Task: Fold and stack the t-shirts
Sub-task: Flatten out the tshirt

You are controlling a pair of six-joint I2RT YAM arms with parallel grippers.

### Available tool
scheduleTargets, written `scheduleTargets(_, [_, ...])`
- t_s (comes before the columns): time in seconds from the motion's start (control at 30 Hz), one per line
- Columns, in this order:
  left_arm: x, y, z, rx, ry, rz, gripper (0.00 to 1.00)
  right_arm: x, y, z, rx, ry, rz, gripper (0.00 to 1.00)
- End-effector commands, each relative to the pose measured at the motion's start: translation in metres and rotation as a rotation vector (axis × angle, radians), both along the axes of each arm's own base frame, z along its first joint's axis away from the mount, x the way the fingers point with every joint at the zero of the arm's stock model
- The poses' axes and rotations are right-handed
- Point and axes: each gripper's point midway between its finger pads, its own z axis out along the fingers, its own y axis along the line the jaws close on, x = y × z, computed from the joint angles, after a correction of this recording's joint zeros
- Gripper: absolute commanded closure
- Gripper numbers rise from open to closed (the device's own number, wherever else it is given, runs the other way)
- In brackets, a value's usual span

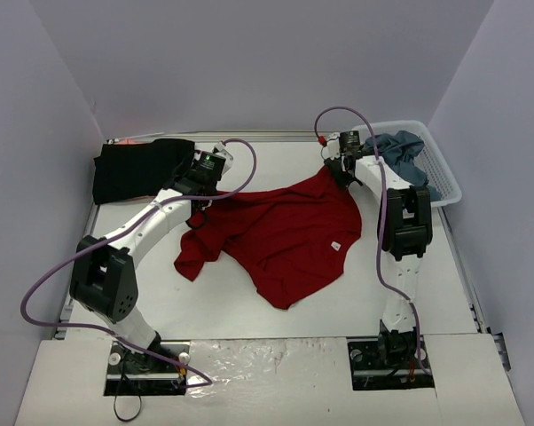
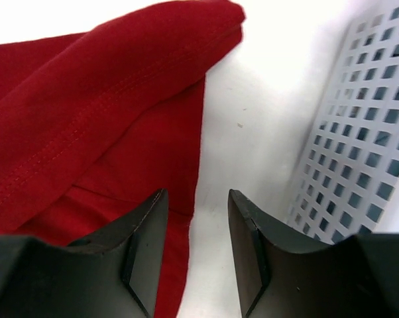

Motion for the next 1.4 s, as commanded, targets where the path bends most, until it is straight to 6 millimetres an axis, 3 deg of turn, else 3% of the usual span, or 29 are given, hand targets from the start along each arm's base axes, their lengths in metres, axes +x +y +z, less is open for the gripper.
scheduleTargets(0.0, [0.004, 0.000, 0.014, -0.026, -0.031, 0.016, 0.98, 0.003, 0.005, 0.007, 0.030, 0.004, 0.010, 0.63])
scheduleTargets(0.3, [0.005, -0.002, 0.011, -0.027, -0.021, 0.009, 0.97, -0.002, 0.006, -0.015, 0.040, 0.065, 0.005, 0.64])
scheduleTargets(0.67, [0.007, -0.004, 0.010, -0.032, -0.015, 0.002, 0.98, -0.023, -0.006, -0.042, 0.057, 0.175, -0.012, 0.67])
scheduleTargets(0.77, [0.007, -0.005, 0.012, -0.033, -0.017, 0.000, 0.98, -0.029, -0.005, -0.046, 0.075, 0.202, -0.003, 0.79])
scheduleTargets(0.8, [0.007, -0.004, 0.012, -0.033, -0.016, 0.002, 0.98, -0.029, -0.003, -0.046, 0.088, 0.207, 0.001, 0.89])
scheduleTargets(0.87, [0.006, -0.004, 0.012, -0.033, -0.017, 0.002, 0.98, -0.033, 0.001, -0.046, 0.113, 0.221, 0.012, 1.00])
scheduleTargets(0.97, [0.006, -0.004, 0.012, -0.032, -0.016, -0.001, 0.98, -0.036, 0.002, -0.043, 0.114, 0.231, 0.027, 1.00])
scheduleTargets(1.07, [0.007, -0.005, 0.013, -0.043, -0.013, -0.008, 0.98, -0.038, 0.001, -0.031, 0.104, 0.214, 0.028, 1.00])
scheduleTargets(1.17, [0.009, -0.009, 0.019, -0.100, -0.022, -0.007, 0.98, -0.034, 0.000, -0.003, 0.101, 0.158, 0.026, 1.00])
scheduleTargets(1.37, [0.025, 0.001, 0.048, -0.216, -0.030, 0.026, 0.98, -0.012, -0.008, 0.092, 0.091, -0.057, -0.001, 1.00])
